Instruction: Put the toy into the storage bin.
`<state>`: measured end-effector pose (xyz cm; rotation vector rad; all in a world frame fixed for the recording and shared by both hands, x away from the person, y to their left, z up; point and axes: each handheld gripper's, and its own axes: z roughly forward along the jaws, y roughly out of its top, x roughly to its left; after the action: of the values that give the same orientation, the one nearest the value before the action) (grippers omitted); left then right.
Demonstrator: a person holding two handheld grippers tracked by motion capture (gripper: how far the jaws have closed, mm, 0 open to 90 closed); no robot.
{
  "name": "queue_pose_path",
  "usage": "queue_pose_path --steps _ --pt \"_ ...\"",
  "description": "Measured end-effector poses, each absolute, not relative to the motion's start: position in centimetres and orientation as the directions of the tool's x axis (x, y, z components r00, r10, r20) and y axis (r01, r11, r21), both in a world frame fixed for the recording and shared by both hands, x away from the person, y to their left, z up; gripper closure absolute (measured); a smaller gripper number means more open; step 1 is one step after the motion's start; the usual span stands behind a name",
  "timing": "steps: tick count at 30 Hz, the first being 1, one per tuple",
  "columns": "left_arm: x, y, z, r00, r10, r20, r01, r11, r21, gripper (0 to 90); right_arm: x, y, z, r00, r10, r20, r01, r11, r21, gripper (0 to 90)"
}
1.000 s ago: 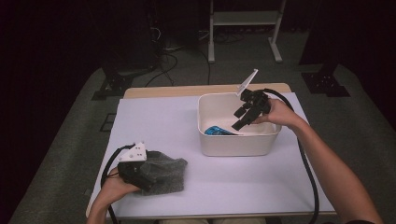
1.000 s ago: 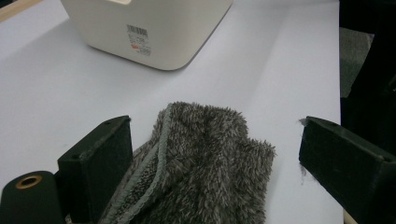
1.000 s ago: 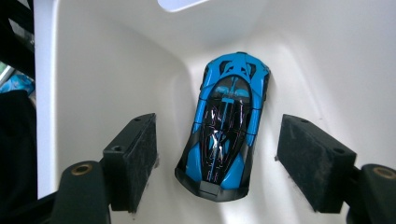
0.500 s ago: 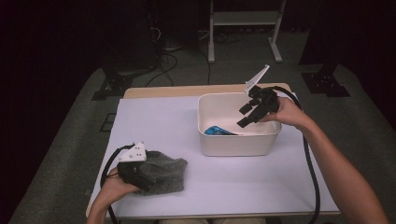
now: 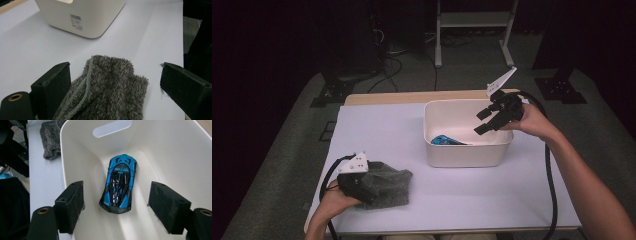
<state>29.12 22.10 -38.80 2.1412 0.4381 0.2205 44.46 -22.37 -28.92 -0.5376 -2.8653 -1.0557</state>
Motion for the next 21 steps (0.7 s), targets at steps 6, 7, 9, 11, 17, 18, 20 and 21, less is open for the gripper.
queue_pose_path --steps 6,7,9,11,17,18,20,21 --pt "29.1 22.1 -38.8 0.921 0.391 -0.005 0.227 -0.524 0.821 9.3 43.9 -23.4 -28.5 -0.936 0.318 0.152 0.339 0.692 0.638 27.0" --pt "29.1 22.1 -38.8 0.921 0.391 -0.006 0.227 -0.524 0.821 9.3 43.8 -23.6 -28.5 -0.936 0.319 0.149 0.338 0.691 0.639 27.0" --pt "29.1 22.1 -38.8 0.920 0.391 -0.005 0.227 -0.524 0.821 9.3 43.6 -23.9 -28.4 -0.935 0.323 0.148 0.339 0.685 0.644 27.0" --pt "29.1 22.1 -38.8 0.920 0.391 -0.004 0.226 -0.524 0.821 9.3 43.4 -24.4 -28.3 -0.934 0.326 0.145 0.339 0.681 0.649 26.7" --pt "29.1 22.2 -38.8 0.919 0.393 -0.002 0.226 -0.522 0.822 9.3 42.5 -25.7 -28.0 -0.930 0.340 0.136 0.340 0.661 0.669 26.2" --pt "29.1 22.2 -38.8 0.919 0.393 -0.002 0.225 -0.522 0.822 9.3 42.3 -26.0 -28.0 -0.928 0.345 0.138 0.343 0.654 0.674 26.2" --pt "29.1 22.2 -38.8 0.919 0.393 -0.002 0.226 -0.523 0.822 9.3 42.1 -26.5 -27.9 -0.926 0.351 0.138 0.347 0.648 0.678 26.2" --pt "29.1 22.2 -38.8 0.919 0.393 -0.002 0.226 -0.523 0.822 9.3 41.9 -26.7 -27.9 -0.926 0.351 0.137 0.345 0.644 0.683 26.2"
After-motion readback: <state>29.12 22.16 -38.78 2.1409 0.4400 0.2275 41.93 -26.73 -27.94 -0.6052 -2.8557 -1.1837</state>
